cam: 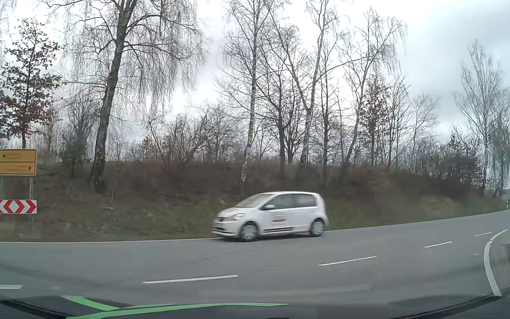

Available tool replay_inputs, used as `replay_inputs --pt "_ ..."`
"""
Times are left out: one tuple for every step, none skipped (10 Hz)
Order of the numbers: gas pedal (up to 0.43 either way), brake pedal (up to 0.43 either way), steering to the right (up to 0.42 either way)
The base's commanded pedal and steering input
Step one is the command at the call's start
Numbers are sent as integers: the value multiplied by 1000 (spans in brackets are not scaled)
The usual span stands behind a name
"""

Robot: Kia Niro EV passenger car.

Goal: Follow the waypoints while adhering to traffic rules and regulations

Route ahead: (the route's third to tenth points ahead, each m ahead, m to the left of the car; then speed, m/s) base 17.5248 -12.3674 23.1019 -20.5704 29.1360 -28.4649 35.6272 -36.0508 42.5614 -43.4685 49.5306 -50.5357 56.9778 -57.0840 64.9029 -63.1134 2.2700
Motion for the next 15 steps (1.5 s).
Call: replay_inputs --pt "0 305 302" --pt "0 299 306" --pt "0 293 308" --pt "0 287 307" --pt "0 274 306" --pt "0 256 303" --pt "0 250 301" --pt "0 244 296" --pt "0 232 295" --pt "0 213 296" --pt "0 152 296" --pt "0 12 297" --pt "0 0 297" --pt "0 0 297" --pt "0 0 297"
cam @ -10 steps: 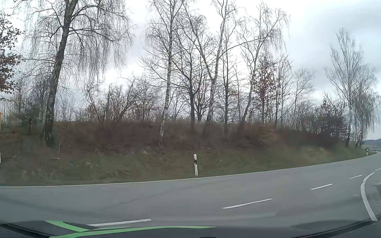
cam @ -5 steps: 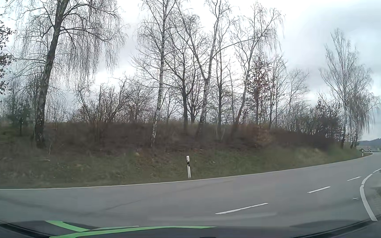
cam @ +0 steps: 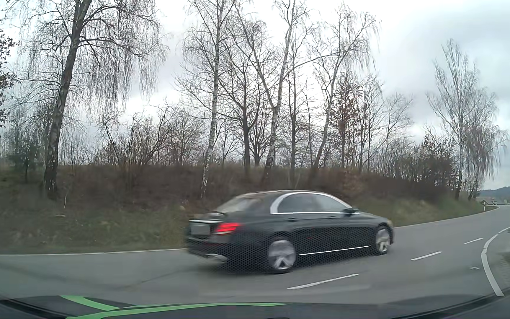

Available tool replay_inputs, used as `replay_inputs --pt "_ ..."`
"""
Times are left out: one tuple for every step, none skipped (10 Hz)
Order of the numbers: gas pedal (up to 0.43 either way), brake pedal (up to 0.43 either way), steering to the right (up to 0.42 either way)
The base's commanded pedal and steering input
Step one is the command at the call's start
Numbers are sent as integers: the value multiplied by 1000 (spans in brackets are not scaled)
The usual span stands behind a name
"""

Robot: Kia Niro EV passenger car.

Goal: Follow the waypoints while adhering to traffic rules and regulations

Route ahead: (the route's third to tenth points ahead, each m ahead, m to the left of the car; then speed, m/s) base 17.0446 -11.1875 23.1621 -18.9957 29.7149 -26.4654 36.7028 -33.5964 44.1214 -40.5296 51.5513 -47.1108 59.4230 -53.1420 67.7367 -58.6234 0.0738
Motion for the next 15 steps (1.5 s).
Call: replay_inputs --pt "0 0 298" --pt "59 0 299" --pt "98 0 300" --pt "130 0 301" --pt "157 0 301" --pt "189 0 302" --pt "197 0 301" --pt "220 0 302" --pt "240 0 303" --pt "248 0 305" --pt "248 0 307" --pt "260 0 309" --pt "268 0 309" --pt "268 0 310" --pt "280 0 309"
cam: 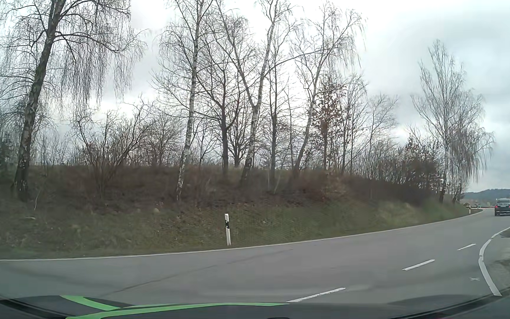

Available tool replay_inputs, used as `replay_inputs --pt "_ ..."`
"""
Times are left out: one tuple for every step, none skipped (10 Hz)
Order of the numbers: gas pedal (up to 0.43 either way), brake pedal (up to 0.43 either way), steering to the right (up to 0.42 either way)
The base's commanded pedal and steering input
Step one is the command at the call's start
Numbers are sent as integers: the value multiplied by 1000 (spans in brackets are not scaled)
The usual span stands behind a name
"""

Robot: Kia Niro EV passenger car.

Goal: Follow the waypoints while adhering to traffic rules and regulations

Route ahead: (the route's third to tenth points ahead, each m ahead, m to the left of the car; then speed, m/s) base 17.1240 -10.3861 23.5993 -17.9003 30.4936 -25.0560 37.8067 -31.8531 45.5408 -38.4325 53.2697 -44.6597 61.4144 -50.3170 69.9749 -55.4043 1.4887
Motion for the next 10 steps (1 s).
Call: replay_inputs --pt "287 0 310" --pt "299 0 310" --pt "299 0 309" --pt "311 0 310" --pt "311 0 310" --pt "311 0 311" --pt "319 0 313" --pt "319 0 313" --pt "319 0 314" --pt "319 0 313"
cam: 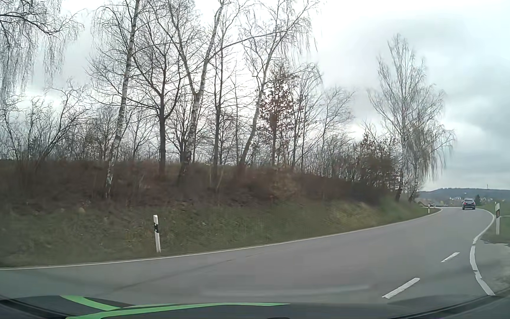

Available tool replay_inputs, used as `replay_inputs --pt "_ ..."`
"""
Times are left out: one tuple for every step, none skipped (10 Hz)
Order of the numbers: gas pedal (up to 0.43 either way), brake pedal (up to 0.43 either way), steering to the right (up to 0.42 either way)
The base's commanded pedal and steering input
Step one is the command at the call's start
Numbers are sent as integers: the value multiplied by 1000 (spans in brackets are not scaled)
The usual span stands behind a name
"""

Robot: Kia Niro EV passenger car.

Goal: Follow the waypoints while adhering to traffic rules and regulations

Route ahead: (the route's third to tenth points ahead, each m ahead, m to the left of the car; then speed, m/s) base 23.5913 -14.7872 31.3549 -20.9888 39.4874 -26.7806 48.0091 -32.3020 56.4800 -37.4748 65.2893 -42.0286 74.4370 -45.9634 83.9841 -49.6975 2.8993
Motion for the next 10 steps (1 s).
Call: replay_inputs --pt "319 0 313" --pt "319 0 313" --pt "319 0 313" --pt "331 0 313" --pt "331 0 313" --pt "331 0 313" --pt "331 0 312" --pt "339 0 310" --pt "339 0 301" --pt "350 0 292"
